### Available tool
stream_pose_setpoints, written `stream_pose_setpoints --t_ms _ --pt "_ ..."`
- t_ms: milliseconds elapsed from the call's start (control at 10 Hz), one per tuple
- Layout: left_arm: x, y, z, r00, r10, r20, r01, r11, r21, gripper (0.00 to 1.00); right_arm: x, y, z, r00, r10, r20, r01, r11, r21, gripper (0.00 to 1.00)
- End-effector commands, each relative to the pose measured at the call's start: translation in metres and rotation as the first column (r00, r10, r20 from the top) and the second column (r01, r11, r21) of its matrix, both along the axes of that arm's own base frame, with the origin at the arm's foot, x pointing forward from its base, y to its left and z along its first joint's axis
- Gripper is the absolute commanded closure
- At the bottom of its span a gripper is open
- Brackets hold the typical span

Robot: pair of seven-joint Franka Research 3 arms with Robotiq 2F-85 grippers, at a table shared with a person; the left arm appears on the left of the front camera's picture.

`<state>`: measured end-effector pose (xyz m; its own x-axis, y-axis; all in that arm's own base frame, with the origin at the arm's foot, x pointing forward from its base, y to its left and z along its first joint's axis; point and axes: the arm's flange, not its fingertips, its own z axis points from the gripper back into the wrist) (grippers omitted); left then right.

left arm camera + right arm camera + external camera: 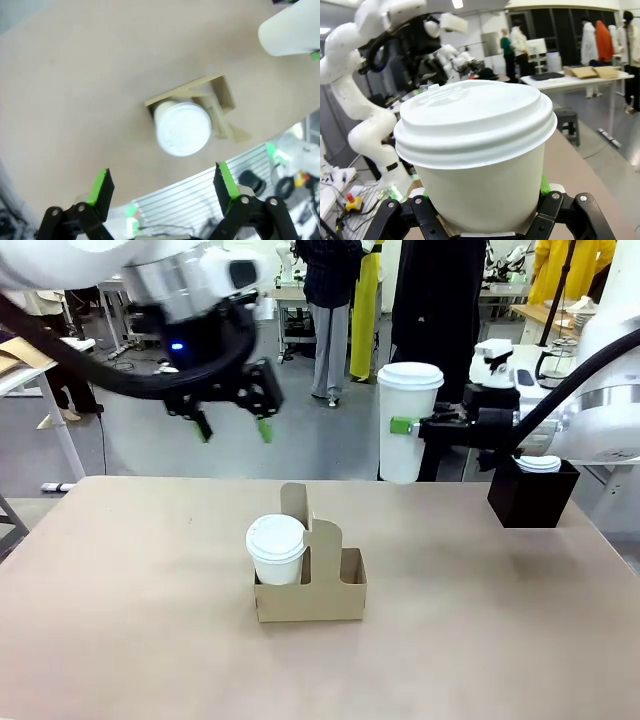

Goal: Pour a drink into a cup and package it in a carrier.
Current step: Insert the held 600 ml Paper Cup into the Cup Carrier.

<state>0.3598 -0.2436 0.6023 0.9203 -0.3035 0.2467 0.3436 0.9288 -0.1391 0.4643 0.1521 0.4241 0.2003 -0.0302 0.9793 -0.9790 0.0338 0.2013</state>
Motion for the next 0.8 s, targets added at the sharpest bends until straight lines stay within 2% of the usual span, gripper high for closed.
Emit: stream_pose_setpoints --t_ms 0,200,300,400,500,700 --pt "-0.009 0.059 -0.02 0.982 -0.168 0.087 0.171 0.985 -0.023 0.0 0.006 0.01 -0.007 0.996 0.079 0.05 -0.079 0.997 0.004 0.2" --pt "-0.01 0.094 -0.039 0.947 -0.266 0.179 0.274 0.961 -0.023 0.0 0.004 0.019 -0.011 0.99 0.122 0.071 -0.123 0.992 0.018 0.2" --pt "-0.008 0.09 -0.052 0.935 -0.271 0.228 0.281 0.96 -0.013 0.0 0.003 0.017 -0.006 0.992 0.048 0.116 -0.053 0.998 0.037 0.2" --pt "-0.003 0.079 -0.058 0.95 -0.194 0.246 0.181 0.981 0.075 0.0 -0.002 0.019 -0.018 0.996 0.088 0.031 -0.088 0.996 0.007 0.2" --pt "-0.004 0.096 -0.035 0.955 -0.245 0.17 0.244 0.969 0.023 0.0 -0.002 0.019 -0.018 0.996 0.088 0.031 -0.088 0.996 0.007 0.2" --pt "-0.004 0.096 -0.035 0.955 -0.245 0.17 0.244 0.969 0.023 0.0 -0.002 0.019 -0.018 0.996 0.088 0.031 -0.088 0.996 0.007 0.2"
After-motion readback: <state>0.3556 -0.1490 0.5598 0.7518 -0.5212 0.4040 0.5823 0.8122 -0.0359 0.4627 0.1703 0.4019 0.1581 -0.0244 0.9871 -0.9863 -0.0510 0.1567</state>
